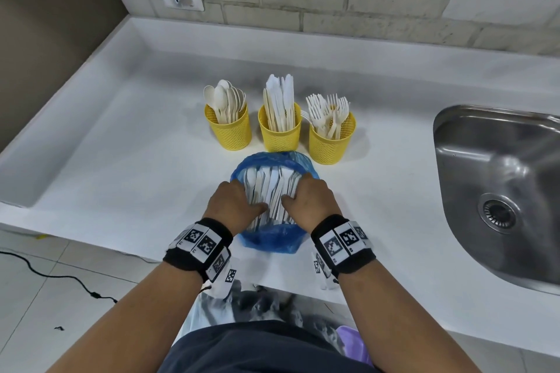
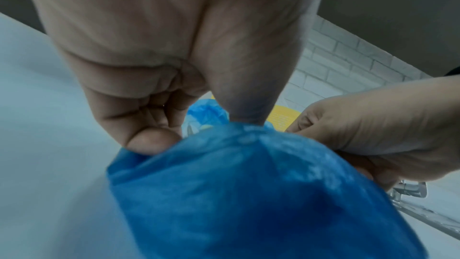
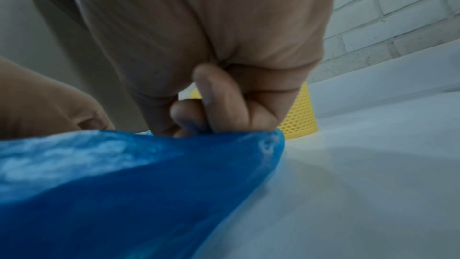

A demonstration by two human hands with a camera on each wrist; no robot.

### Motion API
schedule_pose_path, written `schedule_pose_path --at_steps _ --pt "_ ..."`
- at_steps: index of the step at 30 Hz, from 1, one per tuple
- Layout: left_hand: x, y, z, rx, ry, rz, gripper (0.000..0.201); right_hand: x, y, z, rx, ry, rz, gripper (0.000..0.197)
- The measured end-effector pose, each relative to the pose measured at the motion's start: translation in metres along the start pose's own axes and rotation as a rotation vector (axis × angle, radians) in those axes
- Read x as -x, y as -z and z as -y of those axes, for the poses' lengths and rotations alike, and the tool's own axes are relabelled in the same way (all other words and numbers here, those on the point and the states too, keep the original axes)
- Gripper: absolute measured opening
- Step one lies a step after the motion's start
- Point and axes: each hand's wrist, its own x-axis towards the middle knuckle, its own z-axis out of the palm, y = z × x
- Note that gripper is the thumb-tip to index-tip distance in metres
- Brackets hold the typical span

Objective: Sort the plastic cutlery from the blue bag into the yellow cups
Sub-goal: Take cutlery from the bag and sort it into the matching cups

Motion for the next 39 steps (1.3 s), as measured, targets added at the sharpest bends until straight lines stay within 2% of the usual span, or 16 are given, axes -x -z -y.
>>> schedule_pose_path --at_steps 4,7,10,14,18,20,24,29,36,39 --pt "-0.003 0.005 -0.003 0.007 -0.01 0.05 0.038 -0.002 0.001 0.004 -0.054 -0.046 -0.008 0.054" --pt "-0.005 0.009 -0.005 0.012 -0.031 0.032 0.032 -0.005 0.001 0.006 -0.064 -0.077 0.023 0.044" --pt "-0.004 0.013 -0.009 0.016 -0.054 0.031 0.025 -0.01 0.001 0.008 -0.042 -0.088 0.053 0.043" --pt "-0.007 0.017 -0.005 0.047 -0.051 0.047 0.024 -0.014 -0.001 0.01 -0.08 -0.096 0.057 0.027" --pt "-0.01 0.021 0.001 0.063 -0.04 0.055 0.029 -0.016 -0.001 0.013 -0.102 -0.111 0.047 0.02" --pt "-0.009 0.021 0.001 0.081 -0.061 0.054 0.033 -0.016 -0.002 0.014 -0.103 -0.115 0.048 0.024" --pt "-0.01 0.014 -0.001 0.134 -0.096 0.034 0.034 -0.018 -0.009 0.015 -0.066 -0.123 0.045 0.044" --pt "-0.012 0.006 -0.001 0.057 -0.154 0.021 0.03 -0.021 -0.008 0.014 -0.095 -0.155 0.065 0.036" --pt "-0.01 0.011 -0.008 0.022 -0.127 0.018 0.04 -0.019 -0.009 0.01 -0.121 -0.18 0.032 0.04" --pt "-0.009 0.007 -0.014 -0.049 -0.127 0.031 0.035 -0.019 -0.012 0.01 -0.121 -0.179 0.018 0.048"
